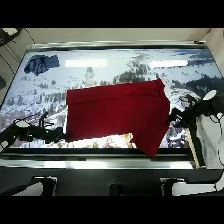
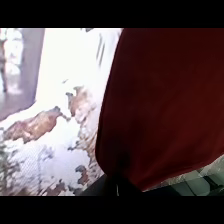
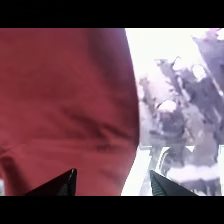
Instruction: Fold the shirts.
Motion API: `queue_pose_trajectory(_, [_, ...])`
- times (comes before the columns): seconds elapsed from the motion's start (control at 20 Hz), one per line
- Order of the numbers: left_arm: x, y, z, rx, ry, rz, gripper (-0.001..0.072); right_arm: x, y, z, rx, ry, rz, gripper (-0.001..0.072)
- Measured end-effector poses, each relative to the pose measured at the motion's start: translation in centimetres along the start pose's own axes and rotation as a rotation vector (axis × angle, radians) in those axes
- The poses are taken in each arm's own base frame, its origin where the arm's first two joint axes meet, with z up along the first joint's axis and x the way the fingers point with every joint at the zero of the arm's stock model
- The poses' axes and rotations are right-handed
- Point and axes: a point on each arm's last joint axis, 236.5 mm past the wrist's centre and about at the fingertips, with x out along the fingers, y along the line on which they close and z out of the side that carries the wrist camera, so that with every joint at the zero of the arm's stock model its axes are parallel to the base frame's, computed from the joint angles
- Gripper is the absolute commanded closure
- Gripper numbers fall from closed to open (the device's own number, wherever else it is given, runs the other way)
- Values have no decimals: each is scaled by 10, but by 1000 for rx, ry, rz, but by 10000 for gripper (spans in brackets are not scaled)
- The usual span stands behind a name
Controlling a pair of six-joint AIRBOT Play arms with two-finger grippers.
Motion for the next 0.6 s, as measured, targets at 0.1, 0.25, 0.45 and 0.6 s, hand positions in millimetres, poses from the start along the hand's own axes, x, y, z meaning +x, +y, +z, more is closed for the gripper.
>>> queue_pose_trajectory(0.1, [0,-1,0,3,1,-2,683,16,-4,2,17,8,5,256])
queue_pose_trajectory(0.25, [-1,-2,0,3,0,-6,683,31,1,4,40,20,50,465])
queue_pose_trajectory(0.45, [-4,-4,3,16,-10,-3,686,35,5,22,53,-49,74,676])
queue_pose_trajectory(0.6, [-33,-19,32,97,-101,15,687,5,10,47,-25,-172,47,677])
